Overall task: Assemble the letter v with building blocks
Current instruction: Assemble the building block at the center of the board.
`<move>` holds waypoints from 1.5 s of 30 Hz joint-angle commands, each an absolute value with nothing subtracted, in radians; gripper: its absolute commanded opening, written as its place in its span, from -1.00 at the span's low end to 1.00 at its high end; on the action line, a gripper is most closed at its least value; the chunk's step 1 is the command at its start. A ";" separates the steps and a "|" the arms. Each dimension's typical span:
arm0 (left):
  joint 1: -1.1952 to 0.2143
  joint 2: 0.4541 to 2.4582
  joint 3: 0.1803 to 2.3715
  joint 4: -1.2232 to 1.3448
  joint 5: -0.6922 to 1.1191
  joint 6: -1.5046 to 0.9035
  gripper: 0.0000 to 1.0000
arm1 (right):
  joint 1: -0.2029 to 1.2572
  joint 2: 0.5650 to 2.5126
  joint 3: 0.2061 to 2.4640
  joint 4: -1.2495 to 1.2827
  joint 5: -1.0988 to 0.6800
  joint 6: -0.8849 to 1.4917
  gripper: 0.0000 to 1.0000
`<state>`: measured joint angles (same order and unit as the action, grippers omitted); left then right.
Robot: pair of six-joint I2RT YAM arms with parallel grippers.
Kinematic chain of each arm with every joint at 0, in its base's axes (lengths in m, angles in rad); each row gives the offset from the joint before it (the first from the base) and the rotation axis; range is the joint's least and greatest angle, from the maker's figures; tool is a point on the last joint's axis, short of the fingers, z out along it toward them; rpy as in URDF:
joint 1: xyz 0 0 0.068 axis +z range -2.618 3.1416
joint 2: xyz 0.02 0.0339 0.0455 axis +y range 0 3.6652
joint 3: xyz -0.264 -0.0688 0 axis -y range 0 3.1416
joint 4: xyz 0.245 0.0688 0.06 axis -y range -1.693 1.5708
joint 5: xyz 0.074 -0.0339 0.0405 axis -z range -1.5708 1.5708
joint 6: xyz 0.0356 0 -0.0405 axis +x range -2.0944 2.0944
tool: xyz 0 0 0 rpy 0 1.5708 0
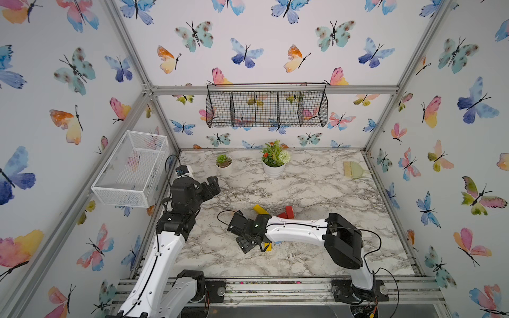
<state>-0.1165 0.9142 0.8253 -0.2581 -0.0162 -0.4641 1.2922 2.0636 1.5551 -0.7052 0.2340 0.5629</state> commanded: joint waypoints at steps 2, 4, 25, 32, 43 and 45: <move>-0.106 0.905 0.818 -0.244 -0.009 -0.459 0.96 | 1.311 2.033 1.511 -0.731 0.281 0.557 0.59; -0.107 0.905 0.817 -0.244 -0.010 -0.459 0.97 | 1.316 2.031 1.503 -0.738 0.287 0.567 0.59; -0.104 0.905 0.816 -0.244 -0.007 -0.459 0.97 | 1.318 2.098 1.556 -0.762 0.272 0.585 0.61; -0.103 0.904 0.817 -0.245 -0.006 -0.459 0.97 | 1.318 2.095 1.549 -0.766 0.264 0.581 0.61; -0.103 0.904 0.817 -0.245 -0.006 -0.459 0.97 | 1.336 2.075 1.520 -0.802 0.252 0.578 0.62; -0.103 0.904 0.817 -0.245 -0.005 -0.459 0.97 | 1.339 2.073 1.515 -0.802 0.250 0.581 0.61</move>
